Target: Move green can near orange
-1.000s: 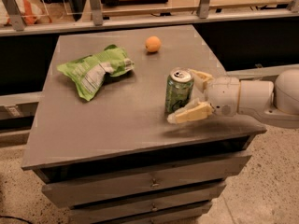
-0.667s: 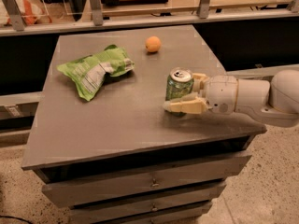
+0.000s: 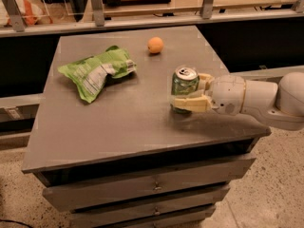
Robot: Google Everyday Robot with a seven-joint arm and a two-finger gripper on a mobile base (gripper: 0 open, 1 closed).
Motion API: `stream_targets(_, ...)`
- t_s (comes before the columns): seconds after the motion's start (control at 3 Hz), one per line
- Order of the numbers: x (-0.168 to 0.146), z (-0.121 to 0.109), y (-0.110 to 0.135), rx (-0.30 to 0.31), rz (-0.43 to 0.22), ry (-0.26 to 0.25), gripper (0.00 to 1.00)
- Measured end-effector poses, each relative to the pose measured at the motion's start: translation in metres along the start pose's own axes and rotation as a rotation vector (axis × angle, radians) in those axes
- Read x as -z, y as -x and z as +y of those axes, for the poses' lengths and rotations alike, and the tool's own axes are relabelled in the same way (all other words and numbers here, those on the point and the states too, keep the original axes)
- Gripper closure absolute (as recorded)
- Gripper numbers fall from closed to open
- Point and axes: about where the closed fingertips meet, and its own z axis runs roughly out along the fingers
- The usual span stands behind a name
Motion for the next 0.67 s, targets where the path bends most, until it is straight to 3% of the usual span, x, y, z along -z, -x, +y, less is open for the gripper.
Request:
stream_targets(0.33,0.020,-0.017,0.003,-0.008,0.005,-0.121,1.00)
stream_targets(0.67,0.048,-0.040,0.005,-0.005,0.055,-0.280,1.00)
